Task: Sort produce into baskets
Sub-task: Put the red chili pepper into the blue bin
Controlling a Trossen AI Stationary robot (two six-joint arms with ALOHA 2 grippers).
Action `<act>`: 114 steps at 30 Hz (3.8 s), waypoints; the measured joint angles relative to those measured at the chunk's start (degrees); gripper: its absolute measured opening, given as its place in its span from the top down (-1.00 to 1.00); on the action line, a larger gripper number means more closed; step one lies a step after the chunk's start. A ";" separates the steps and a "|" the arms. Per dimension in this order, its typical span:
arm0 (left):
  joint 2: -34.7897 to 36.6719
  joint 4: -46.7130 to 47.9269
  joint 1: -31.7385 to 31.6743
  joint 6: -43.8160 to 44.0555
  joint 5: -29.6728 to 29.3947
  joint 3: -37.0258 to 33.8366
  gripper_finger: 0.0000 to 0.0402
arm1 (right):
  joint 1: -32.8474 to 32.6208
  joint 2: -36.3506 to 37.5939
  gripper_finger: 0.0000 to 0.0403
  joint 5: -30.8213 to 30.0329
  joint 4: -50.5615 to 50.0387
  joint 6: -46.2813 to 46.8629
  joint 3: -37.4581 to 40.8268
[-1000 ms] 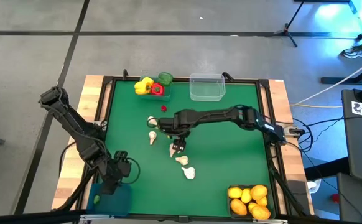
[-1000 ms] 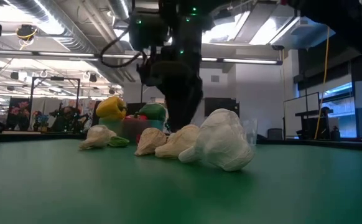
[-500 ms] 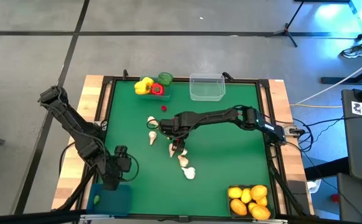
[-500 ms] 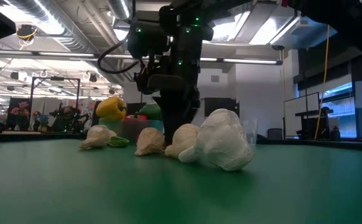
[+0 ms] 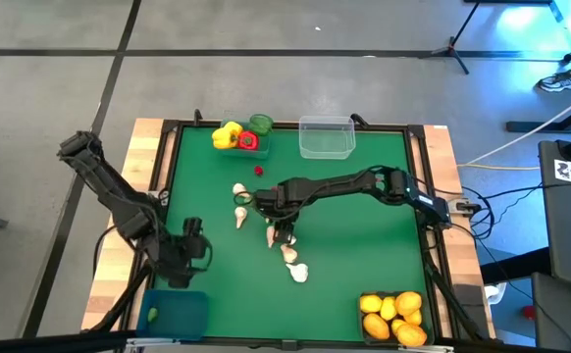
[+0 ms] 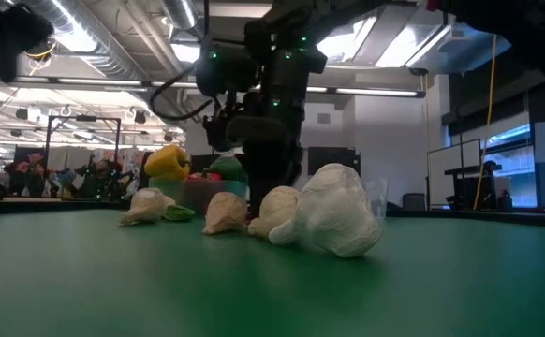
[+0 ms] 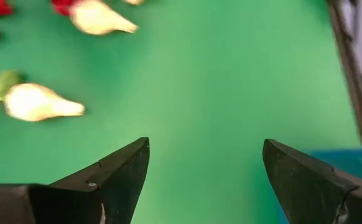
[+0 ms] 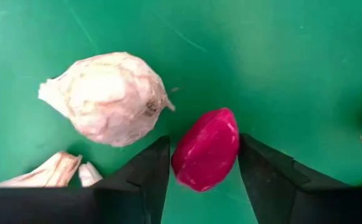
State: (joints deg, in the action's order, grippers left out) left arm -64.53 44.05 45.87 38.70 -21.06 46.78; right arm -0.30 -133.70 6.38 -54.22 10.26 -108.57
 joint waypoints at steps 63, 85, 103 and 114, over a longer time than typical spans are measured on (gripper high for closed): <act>17.29 -74.60 -29.07 -12.33 0.62 -26.69 -0.54 | -1.57 36.21 0.70 -3.40 64.21 9.16 35.47; 8.70 -81.18 -38.10 -8.19 12.83 -26.71 -0.40 | -4.20 35.73 0.70 -8.34 68.13 7.28 35.49; 4.74 -90.18 -38.32 -7.72 11.96 -26.65 -0.40 | -4.24 35.72 0.70 -8.33 67.84 7.46 35.47; 4.74 -90.16 -40.06 -9.44 11.82 -25.38 -0.40 | -4.24 35.70 0.70 -8.33 68.65 7.81 35.45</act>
State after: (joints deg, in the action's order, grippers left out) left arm -59.79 -46.11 5.80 29.26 -9.23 21.41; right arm -4.54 -98.00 -1.95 14.43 18.07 -73.12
